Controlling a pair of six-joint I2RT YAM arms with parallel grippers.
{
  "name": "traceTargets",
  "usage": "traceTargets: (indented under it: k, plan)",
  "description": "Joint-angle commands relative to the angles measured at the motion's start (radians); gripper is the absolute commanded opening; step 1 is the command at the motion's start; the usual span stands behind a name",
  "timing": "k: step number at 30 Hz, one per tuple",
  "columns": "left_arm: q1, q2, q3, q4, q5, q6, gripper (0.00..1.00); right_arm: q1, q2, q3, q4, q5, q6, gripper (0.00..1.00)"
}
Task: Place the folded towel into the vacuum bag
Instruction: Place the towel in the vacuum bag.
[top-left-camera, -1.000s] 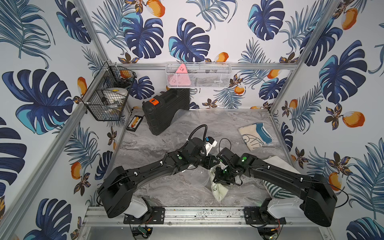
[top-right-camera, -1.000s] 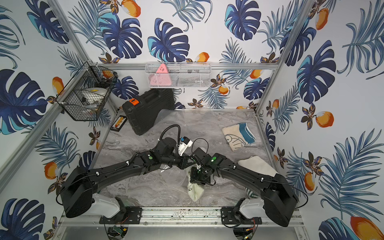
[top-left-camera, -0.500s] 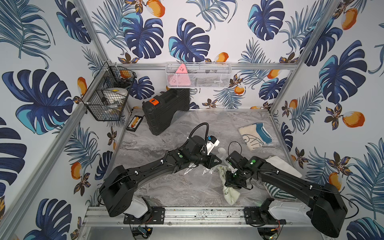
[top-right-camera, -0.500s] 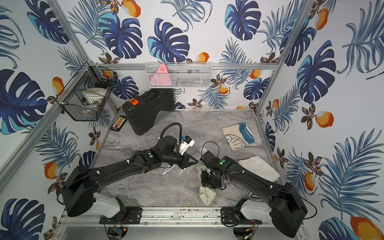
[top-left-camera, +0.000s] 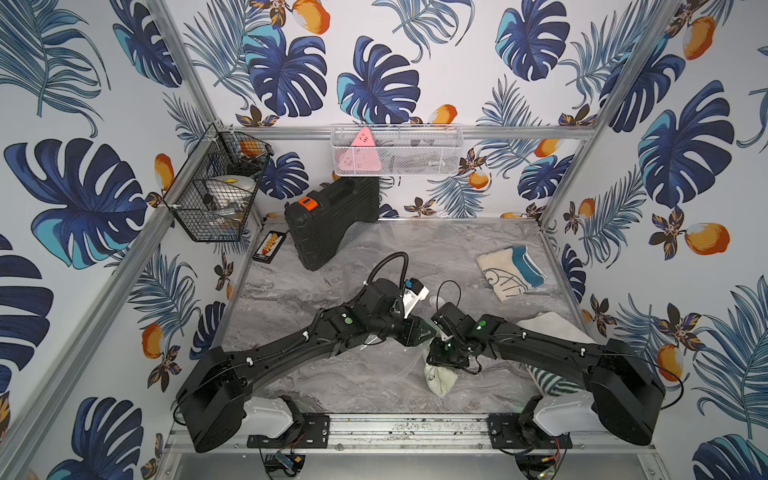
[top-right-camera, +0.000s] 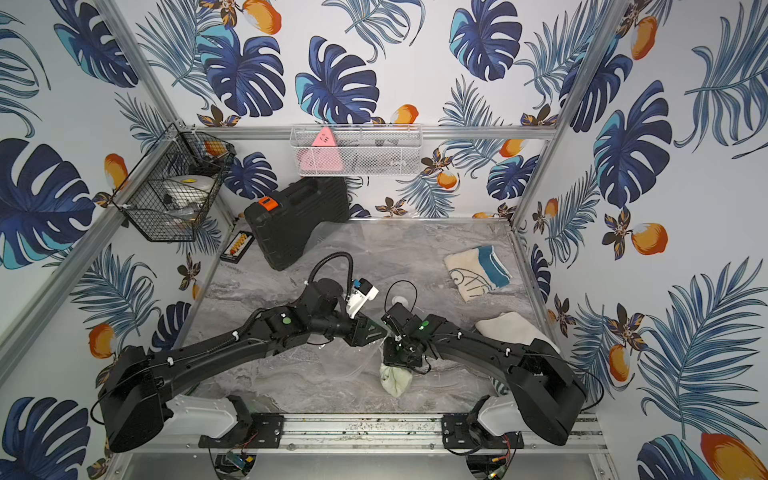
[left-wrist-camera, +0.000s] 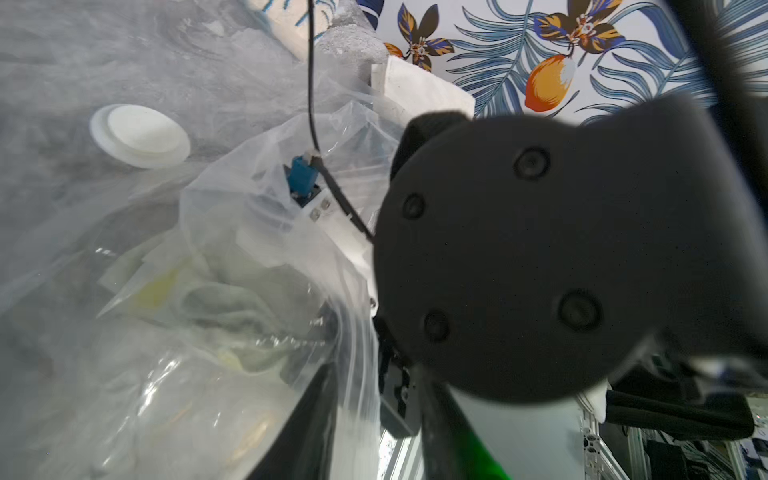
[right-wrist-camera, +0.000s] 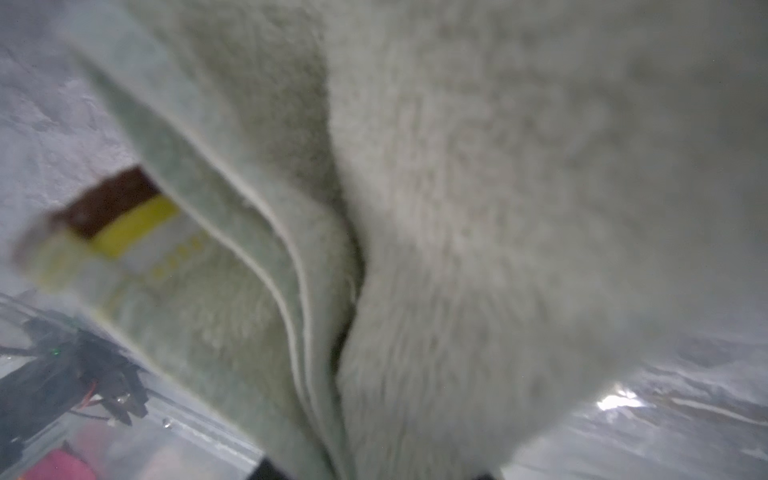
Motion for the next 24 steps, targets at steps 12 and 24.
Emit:
traceTargets:
  k: [12, 24]
  plan:
    - [-0.217, 0.02, 0.022, -0.355, -0.463, 0.128, 0.65, -0.043, -0.087, -0.05, 0.035, -0.05, -0.017, 0.52]
    - [-0.203, -0.062, 0.15, -0.412, -0.682, 0.229, 0.0, -0.144, -0.053, -0.241, 0.034, 0.038, -0.032, 0.53]
